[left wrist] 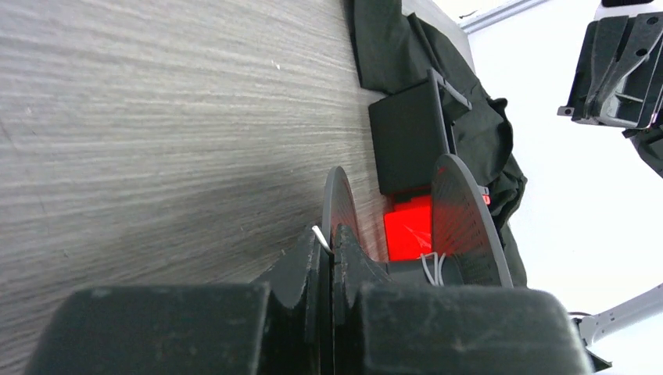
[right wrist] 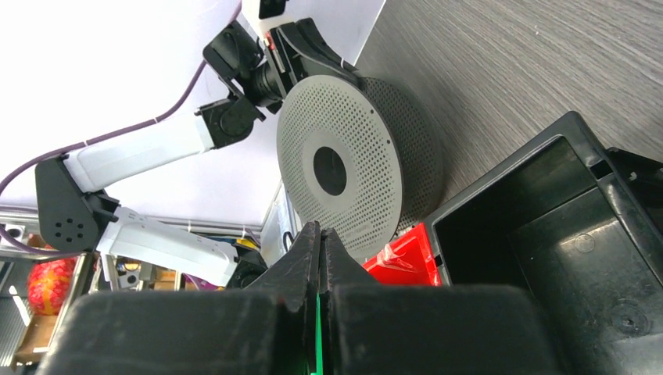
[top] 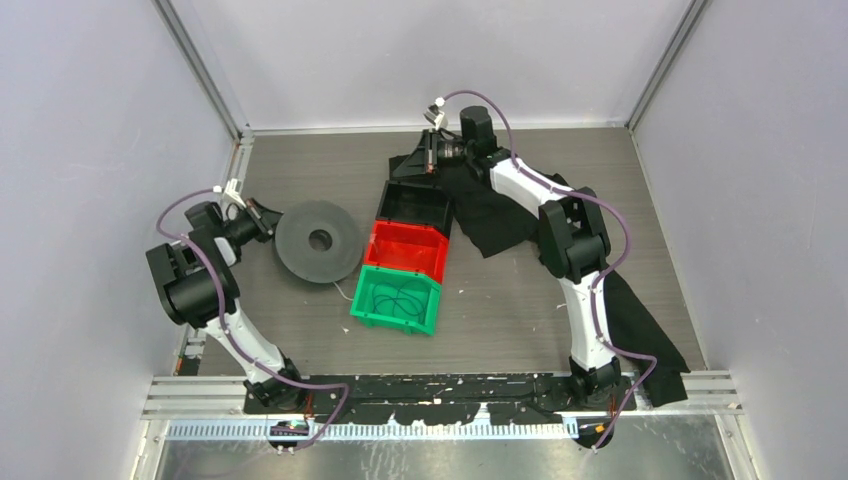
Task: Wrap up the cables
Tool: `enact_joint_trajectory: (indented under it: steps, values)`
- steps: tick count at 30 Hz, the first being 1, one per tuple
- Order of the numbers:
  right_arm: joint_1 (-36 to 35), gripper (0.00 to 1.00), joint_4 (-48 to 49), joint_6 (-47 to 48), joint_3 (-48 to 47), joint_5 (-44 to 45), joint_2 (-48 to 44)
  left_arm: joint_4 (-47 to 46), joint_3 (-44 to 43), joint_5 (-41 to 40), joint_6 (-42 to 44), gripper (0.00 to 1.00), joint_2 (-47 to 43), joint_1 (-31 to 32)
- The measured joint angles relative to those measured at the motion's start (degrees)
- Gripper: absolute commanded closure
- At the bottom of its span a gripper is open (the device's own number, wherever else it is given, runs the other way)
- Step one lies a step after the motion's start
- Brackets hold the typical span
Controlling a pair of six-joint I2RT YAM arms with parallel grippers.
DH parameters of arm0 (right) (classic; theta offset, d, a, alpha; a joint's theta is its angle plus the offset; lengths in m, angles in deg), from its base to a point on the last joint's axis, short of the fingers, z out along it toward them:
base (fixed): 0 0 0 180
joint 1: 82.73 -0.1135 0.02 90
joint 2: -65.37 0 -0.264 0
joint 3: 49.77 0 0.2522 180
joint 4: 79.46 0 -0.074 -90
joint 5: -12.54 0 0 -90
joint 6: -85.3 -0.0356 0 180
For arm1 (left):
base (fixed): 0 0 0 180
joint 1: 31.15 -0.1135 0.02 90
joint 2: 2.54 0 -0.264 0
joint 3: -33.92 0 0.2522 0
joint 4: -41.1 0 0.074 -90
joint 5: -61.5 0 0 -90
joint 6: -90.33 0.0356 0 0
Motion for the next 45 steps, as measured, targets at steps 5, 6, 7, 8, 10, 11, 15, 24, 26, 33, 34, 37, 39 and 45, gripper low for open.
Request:
enact_joint_trajectory:
  steps: [5,6,7,8,10,11,15,24,26,33,34,37,39,45]
  values:
    - [0.0,1.0,-0.2,0.2,0.0,0.4,0.0,-5.7,2.5,-0.9,-5.3,1.0,1.7,0.0]
    - [0.0,1.0,-0.2,0.2,0.0,0.4,0.0,-6.6,2.5,-1.2,-6.1,0.99,2.4,0.0]
    - [0.0,0.99,-0.2,0.2,0.0,0.5,0.0,-7.2,2.3,-1.3,-7.0,0.98,3.3,-0.1]
    - [0.0,0.99,-0.2,0.2,0.0,0.5,0.0,-7.3,2.0,-1.5,-7.5,0.95,4.1,-0.1]
    - [0.0,1.0,-0.3,0.2,0.0,0.6,0.0,-6.2,1.1,-1.9,-8.3,0.85,5.4,-0.3]
    - [0.0,1.0,-0.4,0.2,0.0,0.7,0.0,-4.9,0.6,-2.8,-8.3,0.81,5.7,-0.3]
    - [0.0,0.99,-0.6,0.4,0.0,1.0,0.0,0.4,-0.8,-7.1,-4.9,0.49,5.7,-0.3]
    - [0.0,0.81,-2.1,1.0,0.4,1.8,-0.6,17.0,-7.5,-18.0,2.1,0.0,2.1,-0.2]
    - [0.0,0.63,-3.8,1.8,0.6,2.3,-1.4,21.7,-9.6,-22.1,3.9,0.0,0.4,-0.3]
    - [0.0,0.13,-15.7,9.9,0.5,7.4,-6.1,35.1,-14.2,-34.8,7.6,0.0,-8.4,-0.4]
    - [0.0,0.07,-17.5,10.8,0.5,8.4,-6.8,37.5,-16.0,-36.4,7.5,0.0,-9.7,-0.4]
    - [0.0,0.0,-24.3,15.6,0.1,13.2,-9.9,44.7,-23.8,-40.5,6.7,0.0,-11.9,-0.1]
    - [0.0,0.0,-29.4,19.0,-0.3,18.2,-12.4,48.3,-28.7,-42.8,6.2,0.0,-13.0,0.5]
    - [0.0,0.0,-41.8,25.2,-0.1,40.8,-22.1,58.9,-36.0,-54.3,6.4,0.0,-20.3,11.3]
